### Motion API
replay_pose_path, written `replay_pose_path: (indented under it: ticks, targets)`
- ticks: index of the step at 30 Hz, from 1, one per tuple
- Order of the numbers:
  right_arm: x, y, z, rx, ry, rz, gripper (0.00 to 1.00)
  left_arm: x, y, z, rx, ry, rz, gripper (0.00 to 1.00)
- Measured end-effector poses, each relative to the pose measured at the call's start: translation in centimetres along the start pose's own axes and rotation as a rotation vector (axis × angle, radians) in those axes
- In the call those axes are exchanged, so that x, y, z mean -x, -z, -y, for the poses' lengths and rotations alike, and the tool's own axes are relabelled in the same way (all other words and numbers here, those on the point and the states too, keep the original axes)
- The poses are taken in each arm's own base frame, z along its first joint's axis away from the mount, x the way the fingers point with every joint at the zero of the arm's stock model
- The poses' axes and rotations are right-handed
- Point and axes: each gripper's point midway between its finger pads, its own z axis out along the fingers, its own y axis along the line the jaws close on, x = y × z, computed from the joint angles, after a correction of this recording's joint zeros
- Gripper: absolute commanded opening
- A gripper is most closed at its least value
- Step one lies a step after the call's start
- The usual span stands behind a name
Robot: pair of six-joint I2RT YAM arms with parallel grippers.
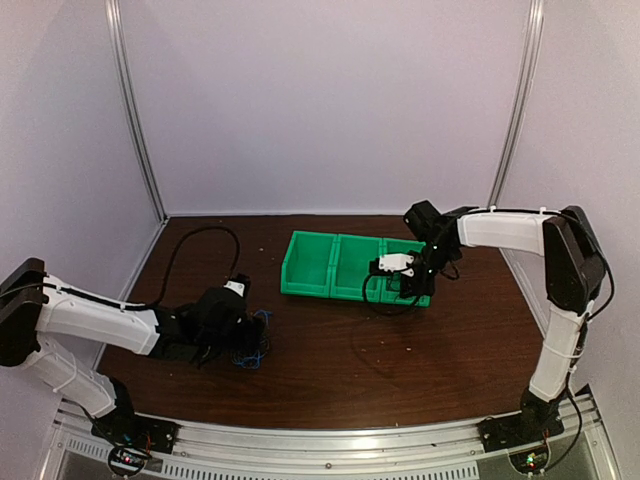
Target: Untangle the cables
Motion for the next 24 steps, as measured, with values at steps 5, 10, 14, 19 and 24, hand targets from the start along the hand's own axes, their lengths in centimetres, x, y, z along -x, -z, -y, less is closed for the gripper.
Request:
replay_pose_path:
  ticks: [5, 10, 14, 19, 24]
  targets:
    - [0.2, 0.1, 0.2, -0.005, -0.012, 0.005, 0.0, -0.1, 0.0, -0.1, 0.001, 0.003, -0.002, 0.67]
    - [0.8, 0.7, 1.1, -0.03, -0.02, 0.02, 0.0, -0.1, 0.0, -0.1, 0.001, 0.005, -0.002, 0.67]
    - [1.0, 1.4, 2.8, -0.092, -0.029, 0.015, 0.0, -0.1, 0.0, -0.1, 0.001, 0.006, -0.002, 0.67]
    - [1.0, 1.8, 6.1, -0.189, -0.057, -0.004, 0.0, -0.1, 0.0, -0.1, 0.001, 0.007, -0.002, 0.67]
    - [0.5, 1.2, 7.6, -0.229, -0.073, -0.027, 0.0, -0.2, 0.0, -0.1, 0.001, 0.011, -0.003, 0.67]
